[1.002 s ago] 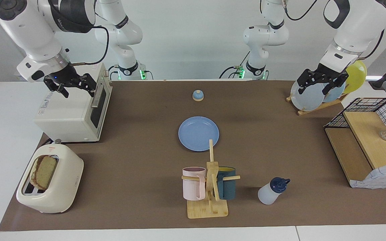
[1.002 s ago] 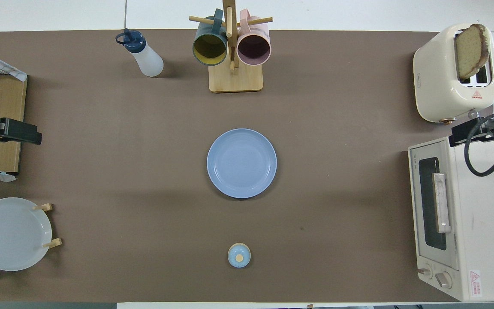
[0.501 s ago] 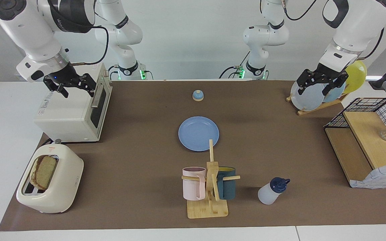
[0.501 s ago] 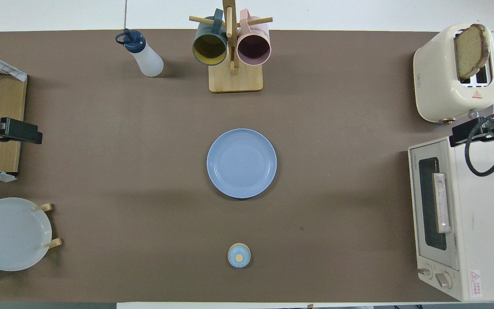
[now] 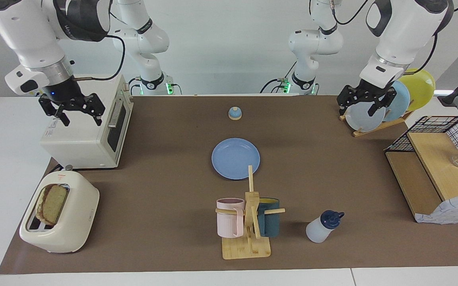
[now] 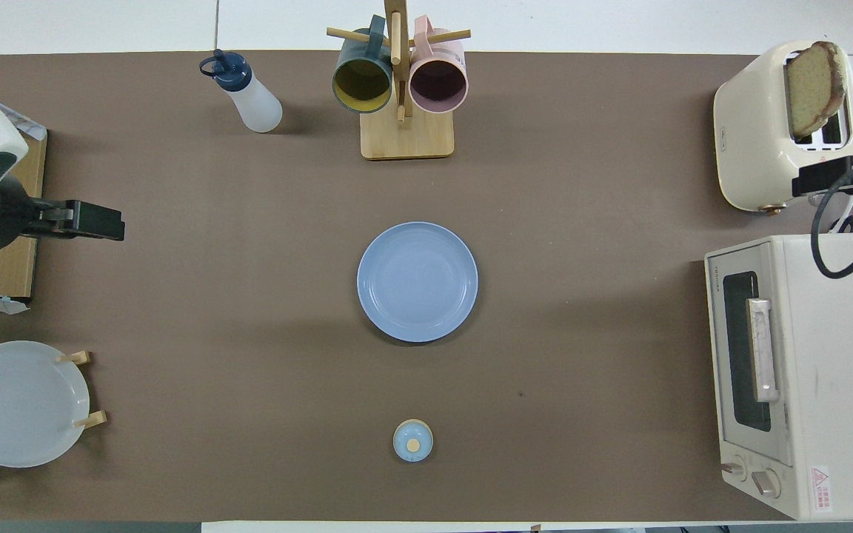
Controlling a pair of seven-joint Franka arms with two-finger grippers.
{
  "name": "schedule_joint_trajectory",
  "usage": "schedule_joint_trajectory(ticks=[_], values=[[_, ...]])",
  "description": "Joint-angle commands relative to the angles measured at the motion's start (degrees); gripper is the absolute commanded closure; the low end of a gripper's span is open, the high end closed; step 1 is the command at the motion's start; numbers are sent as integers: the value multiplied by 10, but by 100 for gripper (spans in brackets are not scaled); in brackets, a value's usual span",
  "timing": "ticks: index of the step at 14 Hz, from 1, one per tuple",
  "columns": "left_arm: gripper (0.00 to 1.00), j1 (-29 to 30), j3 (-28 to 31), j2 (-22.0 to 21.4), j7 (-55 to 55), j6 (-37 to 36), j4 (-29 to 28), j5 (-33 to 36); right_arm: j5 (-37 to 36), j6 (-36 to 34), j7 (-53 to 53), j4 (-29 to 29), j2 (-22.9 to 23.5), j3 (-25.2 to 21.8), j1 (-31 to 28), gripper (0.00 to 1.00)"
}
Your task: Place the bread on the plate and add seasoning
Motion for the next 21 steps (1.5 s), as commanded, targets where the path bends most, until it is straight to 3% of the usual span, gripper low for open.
schedule_joint_trajectory(ticks=[1,3,5,7,9,11,14,15,17,19,21], values=[[0,-15,3,-45,-38,166,-118,11,-25,108,-21,-35,-2,3,-6,0],[0,-45,4,-29,-59,249,-155,14,-23,195,-55,-44,5,3,-26,0],[0,-55,4,1,-62,345,-191,21,-11,260,-23,-62,5,4,-55,0],[0,-75,5,62,-90,410,-188,64,-11,272,-9,-68,26,4,-58,0],[0,-87,5,129,-207,510,-180,118,-11,330,-9,-65,69,5,-57,0],[0,-87,7,173,-241,530,-146,163,-11,361,-5,-65,99,5,-56,0],[0,-95,10,226,-283,536,-109,177,-11,432,-18,-58,133,9,-58,3],[0,-103,14,253,-319,536,-86,189,-11,433,-25,-50,142,9,-60,10],[0,-104,27,290,-381,536,-29,238,4,433,-25,-47,145,9,-61,42],[0,-104,29,311,-423,553,-16,277,79,427,-39,-48,145,9,-60,53],[0,-104,46,321,-446,586,-16,293,104,421,-60,-47,144,9,-64,83]])
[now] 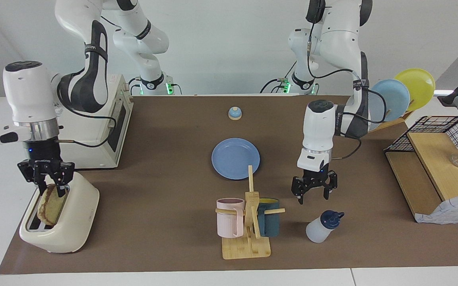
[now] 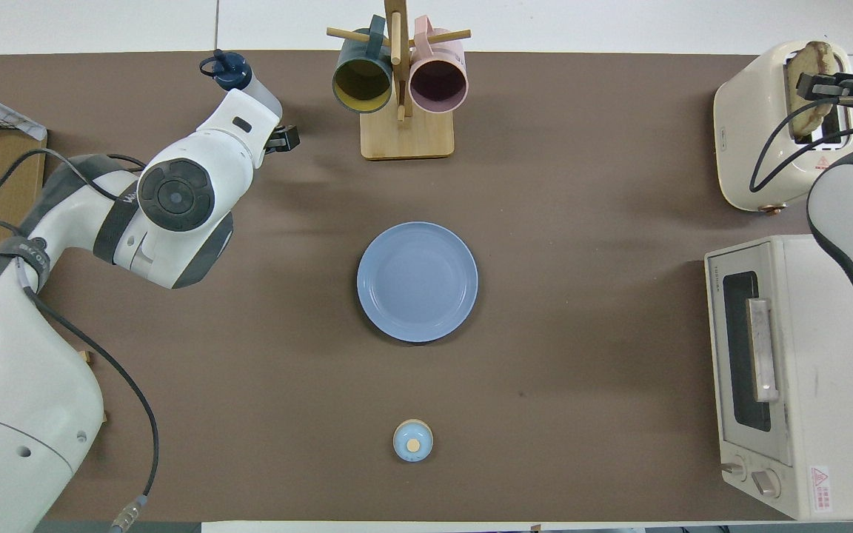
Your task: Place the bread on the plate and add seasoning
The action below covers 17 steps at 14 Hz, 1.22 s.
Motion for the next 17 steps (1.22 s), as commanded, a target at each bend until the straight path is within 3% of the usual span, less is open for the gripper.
schedule_joint_trajectory(ticks=[1,3,6,9,11,13,17], values=[[0,-11,31,24,-31,44,15,21,30,-24,-34,11,3,6,-12,90],[0,-10,38,39,-48,85,14,21,31,-38,-60,12,2,6,-16,100],[0,-11,49,50,-58,117,16,20,40,-91,-71,39,3,6,-20,100],[0,-18,51,60,-62,119,27,19,134,-280,-72,139,10,3,-42,100],[0,-18,52,75,-61,117,49,19,113,-354,-78,206,29,3,-41,100],[0,-18,57,85,-63,113,66,20,51,-359,-84,251,40,12,-29,100],[0,-17,59,100,-60,98,95,20,40,-412,-81,265,17,21,26,100]])
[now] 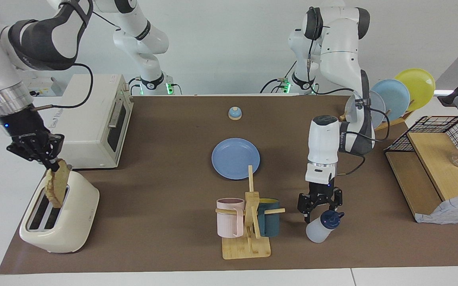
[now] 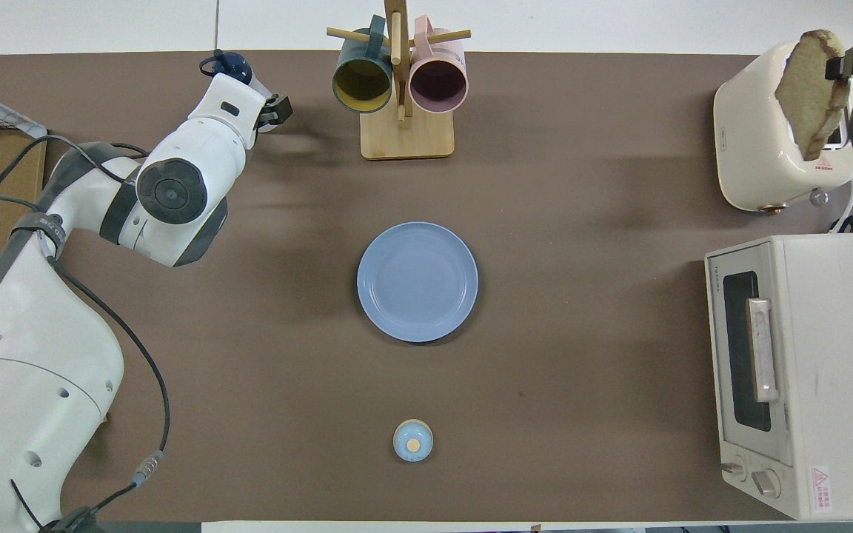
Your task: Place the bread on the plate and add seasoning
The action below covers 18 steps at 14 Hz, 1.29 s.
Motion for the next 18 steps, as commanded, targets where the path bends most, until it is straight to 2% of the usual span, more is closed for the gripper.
schedule_joint_trajectory(ticks=[1,3,6,8,9,10,12,13,15,18], values=[[0,-9,13,23,-14,-15,40,14,-17,-30,-1,20,-11,2,46,100],[0,-9,13,23,-10,-16,42,23,-6,-32,12,12,-23,11,74,100],[0,-8,13,23,-9,-17,43,46,-1,-75,128,-2,-36,18,121,100],[0,-8,13,26,-9,-20,45,61,27,-70,136,-5,-38,20,150,100],[0,-8,13,27,-9,-21,45,63,28,-69,147,-28,-48,21,180,100],[0,-8,13,28,-9,-21,46,63,28,-54,183,-67,-68,21,207,100],[0,-8,12,30,-9,-20,46,62,21,57,276,-166,-104,21,297,100],[0,-8,12,30,-9,-20,46,61,20,87,298,-194,-106,21,323,100],[0,-7,12,31,-9,-22,51,60,21,157,331,-235,-102,21,371,100],[0,-5,11,37,-9,-23,59,60,20,216,356,-273,-92,21,410,100]])
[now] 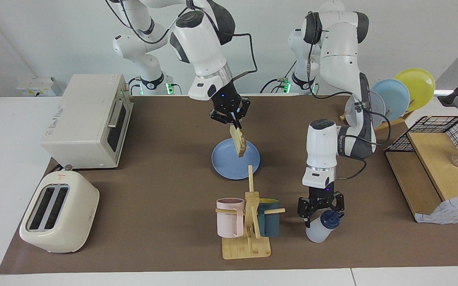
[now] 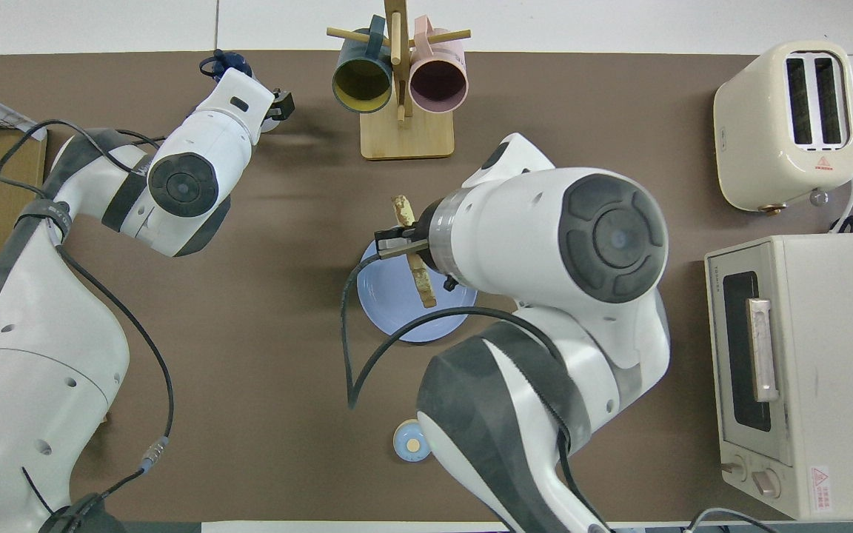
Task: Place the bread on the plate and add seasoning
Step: 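Carry the bread slice with the right gripper and lower it onto the plate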
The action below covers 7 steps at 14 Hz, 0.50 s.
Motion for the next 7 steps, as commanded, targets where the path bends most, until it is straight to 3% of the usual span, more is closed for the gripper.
schedule_joint_trajectory(ticks=[1,7], values=[[0,-5,8,18,-9,-12,25,12,-1,56,10,-52,-9,-4,16,100],[0,-4,8,23,-9,-13,39,9,-1,138,13,-104,7,-4,40,100]])
